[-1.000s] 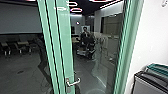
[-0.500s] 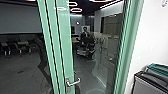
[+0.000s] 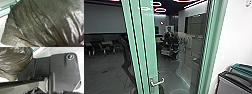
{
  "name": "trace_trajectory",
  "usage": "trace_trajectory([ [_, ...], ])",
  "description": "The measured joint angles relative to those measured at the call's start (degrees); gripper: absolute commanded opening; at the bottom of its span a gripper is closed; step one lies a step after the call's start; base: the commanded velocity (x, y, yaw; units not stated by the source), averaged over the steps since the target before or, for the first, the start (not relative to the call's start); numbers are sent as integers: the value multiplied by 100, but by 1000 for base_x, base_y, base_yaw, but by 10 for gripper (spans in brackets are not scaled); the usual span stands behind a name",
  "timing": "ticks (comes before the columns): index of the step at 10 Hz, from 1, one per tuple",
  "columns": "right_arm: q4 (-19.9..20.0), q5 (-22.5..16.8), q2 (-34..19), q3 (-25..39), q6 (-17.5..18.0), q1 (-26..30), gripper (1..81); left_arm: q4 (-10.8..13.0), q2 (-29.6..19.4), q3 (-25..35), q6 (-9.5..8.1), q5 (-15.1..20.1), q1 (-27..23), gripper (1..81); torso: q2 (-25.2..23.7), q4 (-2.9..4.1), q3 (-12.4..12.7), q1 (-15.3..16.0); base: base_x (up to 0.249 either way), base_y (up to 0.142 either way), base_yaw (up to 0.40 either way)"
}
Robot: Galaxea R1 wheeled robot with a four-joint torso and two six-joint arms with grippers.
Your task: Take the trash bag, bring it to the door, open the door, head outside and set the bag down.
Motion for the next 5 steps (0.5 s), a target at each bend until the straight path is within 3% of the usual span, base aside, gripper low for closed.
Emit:
trace_trajectory([
  [5,0,2,-2,0,-2,5,811,0,-33,0,-2,5,49,10,0,0,2,-2,0,0,-224],
])
